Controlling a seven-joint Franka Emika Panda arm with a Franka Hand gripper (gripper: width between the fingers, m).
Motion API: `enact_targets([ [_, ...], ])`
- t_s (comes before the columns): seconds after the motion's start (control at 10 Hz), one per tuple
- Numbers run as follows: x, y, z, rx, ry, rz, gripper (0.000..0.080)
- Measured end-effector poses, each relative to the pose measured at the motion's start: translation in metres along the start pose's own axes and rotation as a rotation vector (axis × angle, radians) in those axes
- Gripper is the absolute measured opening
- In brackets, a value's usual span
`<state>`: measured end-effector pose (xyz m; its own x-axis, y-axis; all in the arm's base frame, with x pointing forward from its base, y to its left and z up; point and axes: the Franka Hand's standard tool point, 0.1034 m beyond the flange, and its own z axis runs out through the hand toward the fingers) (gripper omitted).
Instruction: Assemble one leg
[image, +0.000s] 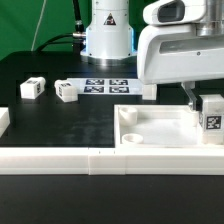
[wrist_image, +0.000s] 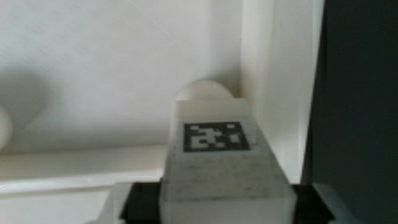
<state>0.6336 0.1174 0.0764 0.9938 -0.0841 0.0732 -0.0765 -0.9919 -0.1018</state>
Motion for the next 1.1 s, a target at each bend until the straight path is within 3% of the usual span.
enact_targets([
  [0.8, -0.0034, -0.0018, -0.0001, 0.040, 0.020, 0.959, 0.0294],
  [1.1, -0.0032, -0.0044, 0.0001, 0.039, 0.031, 1.326, 0.0294],
])
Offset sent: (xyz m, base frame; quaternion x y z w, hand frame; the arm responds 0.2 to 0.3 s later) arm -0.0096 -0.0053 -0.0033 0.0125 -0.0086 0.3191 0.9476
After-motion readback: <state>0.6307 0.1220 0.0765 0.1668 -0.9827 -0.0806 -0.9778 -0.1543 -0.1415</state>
